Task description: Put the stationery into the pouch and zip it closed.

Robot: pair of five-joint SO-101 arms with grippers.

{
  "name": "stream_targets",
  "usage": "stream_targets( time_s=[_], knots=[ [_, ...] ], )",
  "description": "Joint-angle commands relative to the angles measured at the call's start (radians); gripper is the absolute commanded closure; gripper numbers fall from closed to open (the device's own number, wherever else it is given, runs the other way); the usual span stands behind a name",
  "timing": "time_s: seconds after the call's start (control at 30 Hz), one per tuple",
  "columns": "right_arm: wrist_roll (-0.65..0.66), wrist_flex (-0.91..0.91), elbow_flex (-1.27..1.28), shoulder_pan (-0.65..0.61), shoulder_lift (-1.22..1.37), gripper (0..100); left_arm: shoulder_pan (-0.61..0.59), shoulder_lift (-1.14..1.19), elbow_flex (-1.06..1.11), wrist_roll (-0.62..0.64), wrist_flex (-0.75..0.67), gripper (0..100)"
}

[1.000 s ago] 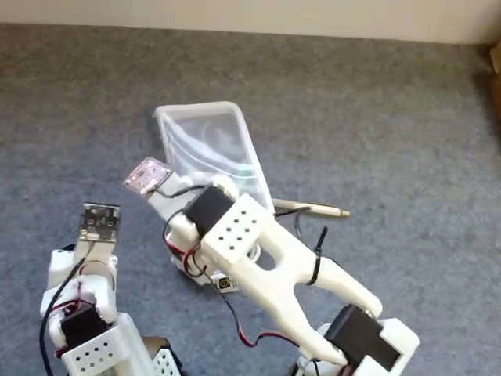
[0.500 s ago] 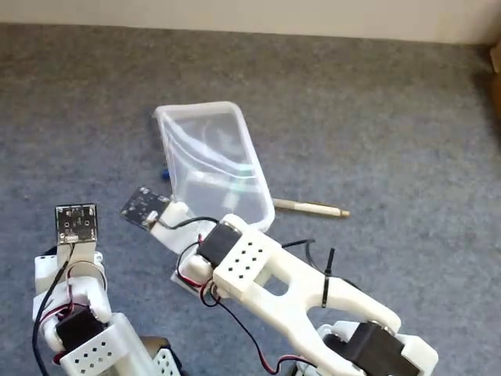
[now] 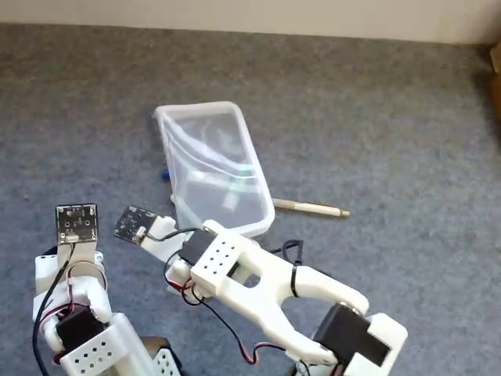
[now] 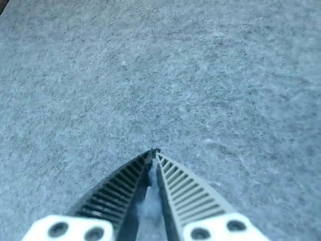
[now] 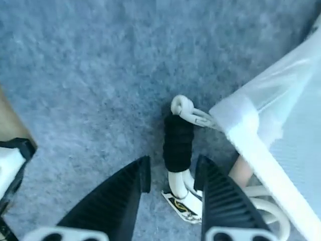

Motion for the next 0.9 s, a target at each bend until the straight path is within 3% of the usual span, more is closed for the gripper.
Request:
stream_targets(
  time_s=[0.0,0.4,0.87],
  knots=[
    [0.011,-0.018,-0.081,0.002,0.004,85.4,0.018,-0.005,0.018,0.008,-0.017,99],
    [0.009,-0.053,-0.088,0.021,0.166,86.0,0.019,-0.005,0.018,0.008,-0.015,99],
    [0.006,-0.036,-0.088,0.074,0.154,99.5,0.019,-0.004,0.018,0.008,-0.015,99]
  ],
)
